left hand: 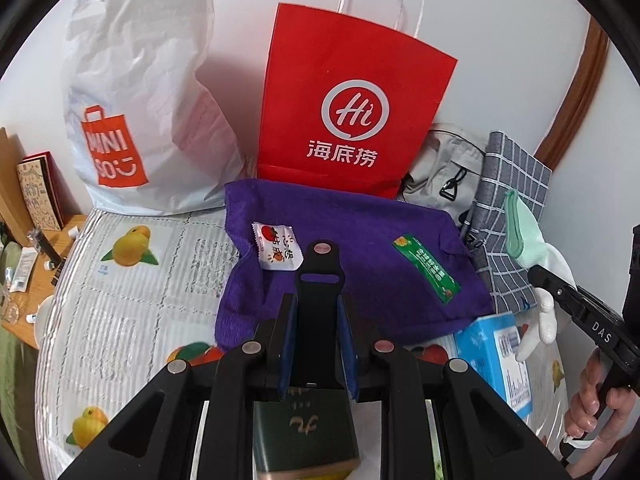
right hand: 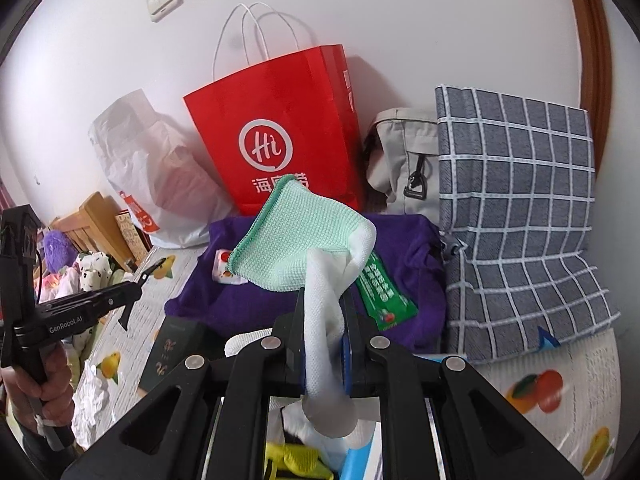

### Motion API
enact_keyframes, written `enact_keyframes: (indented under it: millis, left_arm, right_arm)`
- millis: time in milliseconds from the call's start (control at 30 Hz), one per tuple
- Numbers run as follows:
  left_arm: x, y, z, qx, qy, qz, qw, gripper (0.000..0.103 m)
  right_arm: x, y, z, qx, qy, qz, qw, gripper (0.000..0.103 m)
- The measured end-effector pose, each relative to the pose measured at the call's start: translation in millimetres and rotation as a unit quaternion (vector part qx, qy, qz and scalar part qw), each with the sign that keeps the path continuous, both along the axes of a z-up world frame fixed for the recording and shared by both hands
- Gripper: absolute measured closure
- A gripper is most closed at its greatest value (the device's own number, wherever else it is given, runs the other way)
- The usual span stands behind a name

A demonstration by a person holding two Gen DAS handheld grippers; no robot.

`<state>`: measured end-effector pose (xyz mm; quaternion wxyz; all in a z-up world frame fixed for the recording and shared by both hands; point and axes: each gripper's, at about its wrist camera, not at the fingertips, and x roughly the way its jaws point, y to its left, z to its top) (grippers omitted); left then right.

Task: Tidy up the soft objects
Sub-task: 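Lift and carry the glove and black strap toward the purple towel, then lower both grippers over the towel and open them to release glove and strap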

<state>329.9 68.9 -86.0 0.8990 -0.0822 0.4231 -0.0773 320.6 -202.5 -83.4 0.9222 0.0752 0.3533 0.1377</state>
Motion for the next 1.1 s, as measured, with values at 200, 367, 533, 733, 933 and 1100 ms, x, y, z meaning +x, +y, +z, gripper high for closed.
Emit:
enact_keyframes:
  millis: [200, 367, 533, 733, 933, 1100]
  left_arm:
    - [31.3, -7.0, -8.4, 0.000, 0.011, -0.004, 0.9999, 0.083]
    - [58.0, -12.3, -22.2, -0.001, 0.026, -0.010, 0.9996, 0.083]
    - [82.8, -16.2, -40.0, 0.004, 0.047, -0.014, 0.9988, 0.083]
    - [97.9, -23.7, -61.6, 0.001, 0.076, -0.031, 0.9967, 0.083]
    - [108.0, -23.5, -83.1, 0.005, 0.105, -0.028, 0.9941, 0.083]
    - [111.7, -17.9, -90.4, 0.009, 0.117, -0.013, 0.9930, 0.083]
  right_arm:
    - [34.2, 4.1, -3.8, 0.005, 0.002, 0.010, 1.000, 0.090]
    - [61.8, 10.9, -16.7, 0.009, 0.007, 0.041, 0.999, 0.090]
    - [91.6, 10.4, -39.8, 0.024, 0.037, 0.039, 0.998, 0.090]
    - [115.6, 14.8, -66.9, 0.013, 0.068, 0.029, 0.997, 0.090]
    - [125.7, 18.8, -92.0, 0.003, 0.117, 0.041, 0.992, 0.087]
    - [129.3, 16.4, -101.0, 0.003, 0.138, 0.036, 0.990, 0.086]
